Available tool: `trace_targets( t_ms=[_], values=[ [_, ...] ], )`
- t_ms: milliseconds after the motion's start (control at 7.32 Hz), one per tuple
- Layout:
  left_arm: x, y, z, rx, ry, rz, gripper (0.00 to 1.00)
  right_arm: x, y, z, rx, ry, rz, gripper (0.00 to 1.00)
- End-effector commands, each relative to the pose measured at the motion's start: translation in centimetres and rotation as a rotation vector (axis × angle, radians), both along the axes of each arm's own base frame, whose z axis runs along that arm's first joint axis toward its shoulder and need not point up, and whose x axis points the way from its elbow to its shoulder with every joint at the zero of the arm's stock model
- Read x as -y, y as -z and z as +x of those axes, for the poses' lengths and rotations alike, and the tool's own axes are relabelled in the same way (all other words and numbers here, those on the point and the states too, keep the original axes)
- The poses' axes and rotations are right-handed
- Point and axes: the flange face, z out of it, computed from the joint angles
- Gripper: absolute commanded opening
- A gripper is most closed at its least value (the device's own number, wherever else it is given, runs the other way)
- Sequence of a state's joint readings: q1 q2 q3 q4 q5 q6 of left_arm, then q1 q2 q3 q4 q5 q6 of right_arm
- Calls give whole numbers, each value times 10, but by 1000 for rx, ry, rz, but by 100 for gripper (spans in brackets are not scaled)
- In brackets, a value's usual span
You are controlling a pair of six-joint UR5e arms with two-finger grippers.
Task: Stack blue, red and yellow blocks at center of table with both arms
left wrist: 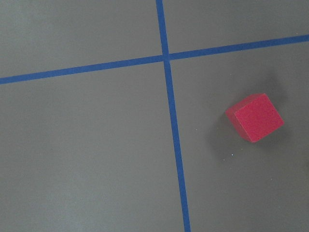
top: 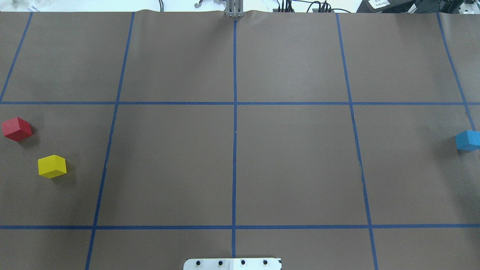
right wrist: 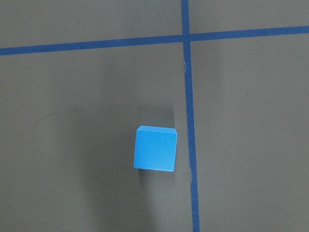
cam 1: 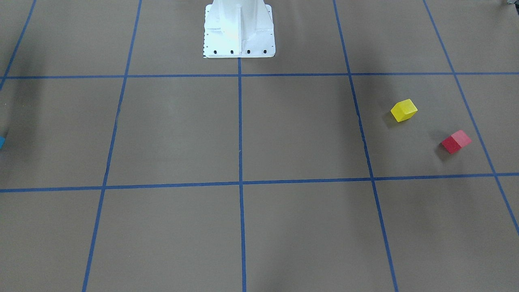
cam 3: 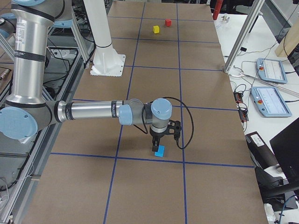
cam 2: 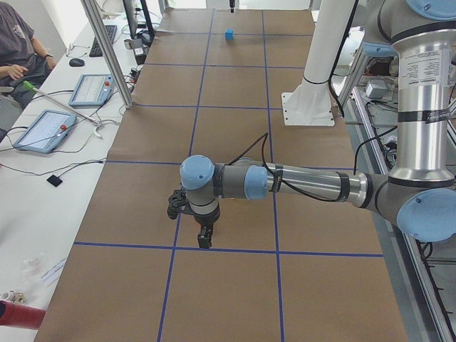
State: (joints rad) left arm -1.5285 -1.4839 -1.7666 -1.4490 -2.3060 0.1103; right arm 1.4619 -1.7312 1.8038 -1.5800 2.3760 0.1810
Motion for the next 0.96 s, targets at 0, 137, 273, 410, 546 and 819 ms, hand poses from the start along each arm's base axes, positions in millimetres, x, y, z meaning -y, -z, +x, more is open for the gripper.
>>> trace_targets(
  t_ms=[0,137,273,410,546,819],
  values=[
    [-8,1,-1,-1,5,2,100,0,0,0,-1,1,4,100],
    [-9,-1,-1,-1,11,-7,100,0,-1,0,-3,2,2,100],
    [-9,-3,-2,-1,22,-20,100,0,-1,0,-1,6,8,100],
    [-10,-6,-1,-13,22,-27,100,-1,-2,1,-7,9,9,100],
    [-10,-10,-1,-21,22,-38,100,-2,-5,1,-15,10,6,100],
    [-10,-6,0,-23,20,-26,100,-2,-6,2,-35,10,8,100]
  ],
)
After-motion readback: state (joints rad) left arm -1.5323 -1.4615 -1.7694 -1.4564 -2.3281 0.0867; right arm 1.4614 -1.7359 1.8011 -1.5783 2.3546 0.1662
